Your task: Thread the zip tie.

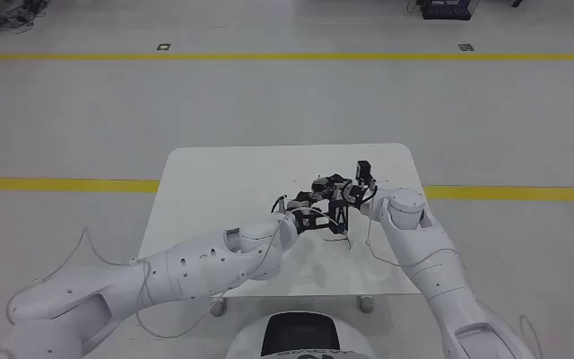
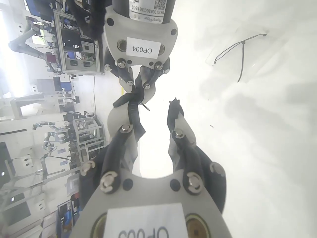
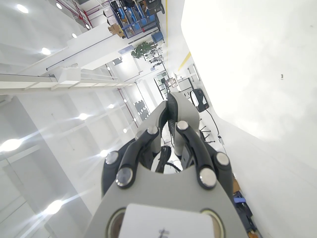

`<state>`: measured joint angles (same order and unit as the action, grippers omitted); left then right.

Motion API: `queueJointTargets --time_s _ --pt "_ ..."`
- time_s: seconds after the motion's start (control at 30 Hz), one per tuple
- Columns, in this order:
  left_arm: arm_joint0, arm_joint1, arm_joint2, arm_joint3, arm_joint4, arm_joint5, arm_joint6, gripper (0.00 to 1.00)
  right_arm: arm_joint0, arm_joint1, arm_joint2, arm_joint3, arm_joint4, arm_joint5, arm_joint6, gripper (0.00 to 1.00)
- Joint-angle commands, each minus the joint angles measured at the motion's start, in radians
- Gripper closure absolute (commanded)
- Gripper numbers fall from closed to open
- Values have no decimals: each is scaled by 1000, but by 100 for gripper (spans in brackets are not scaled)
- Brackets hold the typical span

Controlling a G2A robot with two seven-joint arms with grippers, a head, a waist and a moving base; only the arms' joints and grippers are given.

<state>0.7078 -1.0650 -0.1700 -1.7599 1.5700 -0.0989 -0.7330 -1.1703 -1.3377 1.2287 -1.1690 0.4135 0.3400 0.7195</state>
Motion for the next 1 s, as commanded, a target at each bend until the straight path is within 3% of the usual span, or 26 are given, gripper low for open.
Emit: queueJointTargets --time_s 0.0,0.6,0.97 --pt "-1 -1 0 1 0 0 -3 75 0 3 -4 -3 3 0 4 100" --pt "-5 -6 0 15 0 6 -18 78 1 26 -40 -15 28 0 13 100" --pt "-7 -9 0 19 0 23 -33 85 21 41 -70 -3 35 0 12 100"
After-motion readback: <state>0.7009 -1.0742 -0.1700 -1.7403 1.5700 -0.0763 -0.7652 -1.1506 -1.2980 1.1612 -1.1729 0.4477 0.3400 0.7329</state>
